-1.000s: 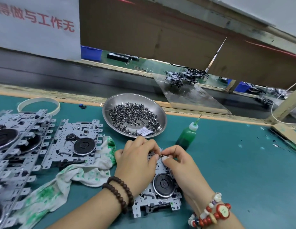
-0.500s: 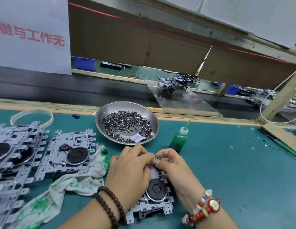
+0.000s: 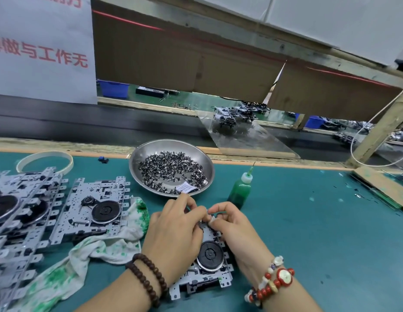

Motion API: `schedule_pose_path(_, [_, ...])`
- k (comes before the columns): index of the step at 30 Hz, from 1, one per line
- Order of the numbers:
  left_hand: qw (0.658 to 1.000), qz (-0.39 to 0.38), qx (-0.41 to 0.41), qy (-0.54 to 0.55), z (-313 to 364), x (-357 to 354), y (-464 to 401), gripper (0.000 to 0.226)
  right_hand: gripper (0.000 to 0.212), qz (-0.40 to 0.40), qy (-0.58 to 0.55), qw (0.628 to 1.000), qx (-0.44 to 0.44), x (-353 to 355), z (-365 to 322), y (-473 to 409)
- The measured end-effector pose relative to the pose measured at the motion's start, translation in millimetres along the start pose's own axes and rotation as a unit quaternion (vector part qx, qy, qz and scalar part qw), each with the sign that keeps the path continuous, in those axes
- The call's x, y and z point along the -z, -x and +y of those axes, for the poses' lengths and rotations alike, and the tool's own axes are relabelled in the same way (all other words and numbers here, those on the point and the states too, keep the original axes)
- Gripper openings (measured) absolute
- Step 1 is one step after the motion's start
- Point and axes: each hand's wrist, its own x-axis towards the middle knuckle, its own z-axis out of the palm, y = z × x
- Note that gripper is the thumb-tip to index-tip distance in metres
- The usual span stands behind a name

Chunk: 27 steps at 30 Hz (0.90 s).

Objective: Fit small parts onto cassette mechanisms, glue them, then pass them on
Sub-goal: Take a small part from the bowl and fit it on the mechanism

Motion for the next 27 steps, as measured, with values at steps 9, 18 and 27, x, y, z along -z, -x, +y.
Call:
schedule_pose_path(9, [0.997,0.046,-0.01,0.056,0.7,-2.6,0.8,0.026,0.02,0.019,0.001,1.0,-0.01,-4.4,0.1,-3.4])
schedule_pose_path(18, [0.999,0.021,-0.028,0.041,1.4,1.7,-0.3,0.018,0.017,0.023,-0.013,0.999,-0.027,-5.5,-4.2,0.3])
schedule_pose_path(27, [0.998,0.016,-0.013,0.052,1.2,1.5,0.1,0.021,0.011,-0.028,0.01,1.0,0.001,4.4,-5.0,4.8])
